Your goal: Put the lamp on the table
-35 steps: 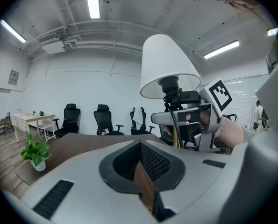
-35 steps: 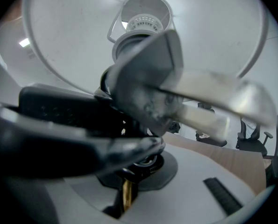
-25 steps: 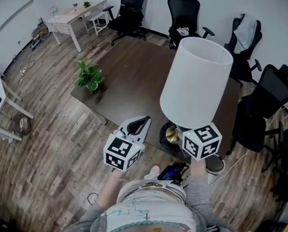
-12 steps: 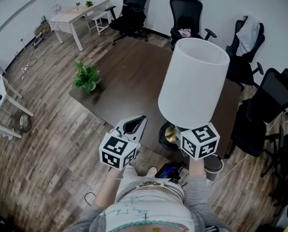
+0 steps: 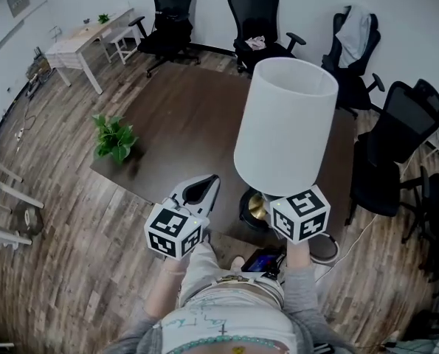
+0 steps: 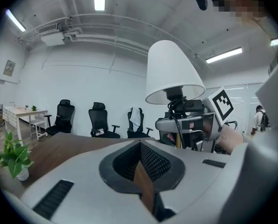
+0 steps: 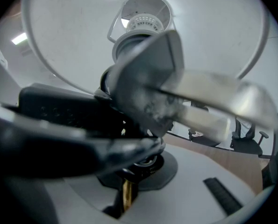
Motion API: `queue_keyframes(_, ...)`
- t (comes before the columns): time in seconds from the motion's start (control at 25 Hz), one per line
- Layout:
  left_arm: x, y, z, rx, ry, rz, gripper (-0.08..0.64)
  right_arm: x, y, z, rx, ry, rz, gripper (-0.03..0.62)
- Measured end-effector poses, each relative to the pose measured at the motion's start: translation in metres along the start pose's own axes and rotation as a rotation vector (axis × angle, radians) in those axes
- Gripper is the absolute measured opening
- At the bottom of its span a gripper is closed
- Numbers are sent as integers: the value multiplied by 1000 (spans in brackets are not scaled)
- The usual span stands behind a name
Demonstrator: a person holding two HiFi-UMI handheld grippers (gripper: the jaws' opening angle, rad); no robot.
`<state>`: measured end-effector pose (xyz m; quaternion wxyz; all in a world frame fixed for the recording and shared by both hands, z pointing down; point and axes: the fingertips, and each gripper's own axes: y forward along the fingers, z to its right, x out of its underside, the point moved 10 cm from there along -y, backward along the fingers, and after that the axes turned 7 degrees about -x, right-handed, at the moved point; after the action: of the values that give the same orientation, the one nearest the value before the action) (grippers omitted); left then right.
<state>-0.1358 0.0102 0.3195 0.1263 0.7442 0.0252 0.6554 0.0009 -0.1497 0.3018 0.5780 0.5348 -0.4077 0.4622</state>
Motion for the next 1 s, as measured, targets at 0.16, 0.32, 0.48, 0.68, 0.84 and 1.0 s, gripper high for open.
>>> queue_keyframes(0.16,-5,22,-21,76,16,-21,12,-2,15,9,67,22,-7,18)
queue_keyframes(0.32,-12,46,-44,138,30,-44,12,-8,32,20,120,36,-2,18)
queue_keyframes(0.48,-15,64,-70,174,37,-75,12,-11,54,29,152,56,-14,18)
queue_keyframes(0.68,-11,84,-93,215,35,-114,12,-8,76,39,192,80,-23,18)
queue_keyframes(0.84,-9,97,-102,260,38,-128,12,-4,86,45,215,102,-34,18)
queue_keyframes(1.0,-6,105,-102,314,51,-140,12,1,91,48,244,125,-39,18)
